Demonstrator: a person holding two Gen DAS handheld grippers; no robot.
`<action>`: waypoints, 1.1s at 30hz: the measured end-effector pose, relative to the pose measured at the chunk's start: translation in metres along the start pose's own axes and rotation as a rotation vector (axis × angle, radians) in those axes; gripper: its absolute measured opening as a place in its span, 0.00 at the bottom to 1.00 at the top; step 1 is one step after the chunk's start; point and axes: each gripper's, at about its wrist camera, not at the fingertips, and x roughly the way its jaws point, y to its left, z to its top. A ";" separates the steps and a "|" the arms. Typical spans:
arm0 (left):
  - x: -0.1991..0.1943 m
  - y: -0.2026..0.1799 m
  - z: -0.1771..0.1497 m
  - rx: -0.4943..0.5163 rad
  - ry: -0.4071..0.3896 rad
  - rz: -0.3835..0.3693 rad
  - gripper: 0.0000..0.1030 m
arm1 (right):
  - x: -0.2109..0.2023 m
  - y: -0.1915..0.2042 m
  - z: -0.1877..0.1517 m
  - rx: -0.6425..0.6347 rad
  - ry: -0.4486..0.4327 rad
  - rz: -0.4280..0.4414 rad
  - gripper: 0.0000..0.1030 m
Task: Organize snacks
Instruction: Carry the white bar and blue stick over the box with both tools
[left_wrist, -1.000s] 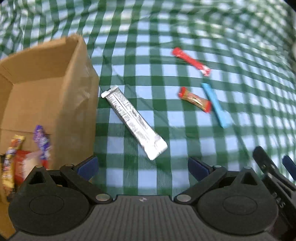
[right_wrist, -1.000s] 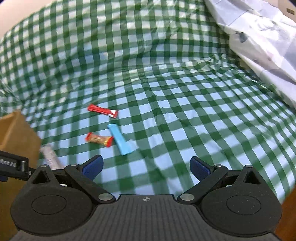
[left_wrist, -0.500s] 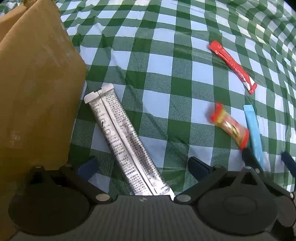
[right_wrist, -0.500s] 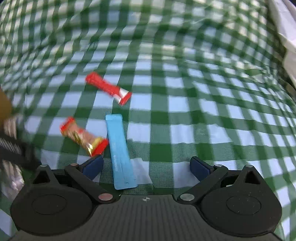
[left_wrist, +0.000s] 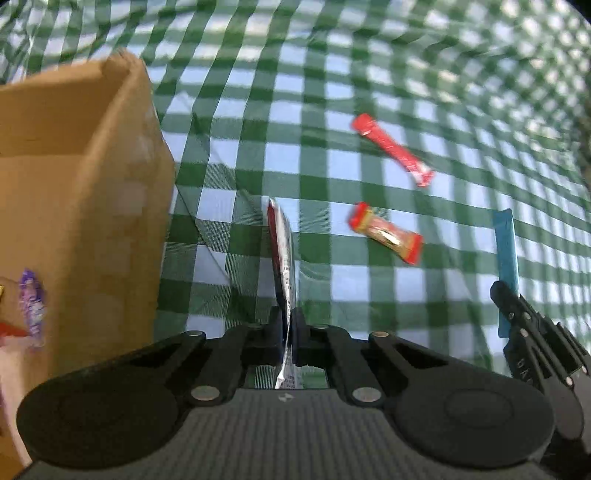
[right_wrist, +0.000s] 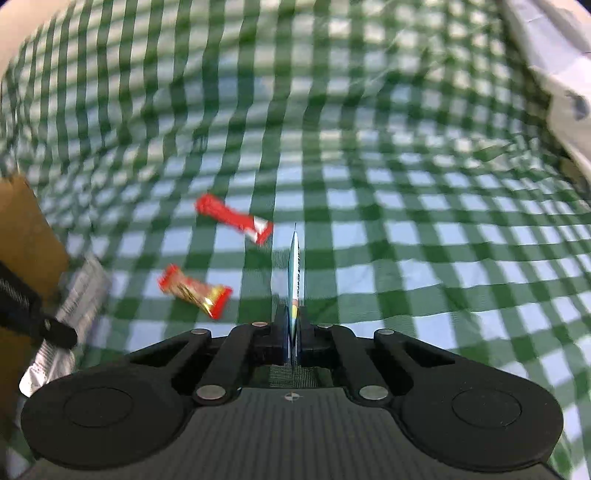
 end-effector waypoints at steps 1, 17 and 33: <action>-0.011 0.002 -0.004 0.006 -0.009 -0.015 0.04 | -0.011 0.002 0.001 0.009 -0.017 -0.003 0.03; -0.197 0.106 -0.093 -0.044 -0.157 -0.066 0.03 | -0.202 0.105 -0.027 0.051 -0.077 0.105 0.03; -0.286 0.267 -0.205 -0.219 -0.271 -0.021 0.03 | -0.292 0.262 -0.077 -0.146 0.047 0.333 0.03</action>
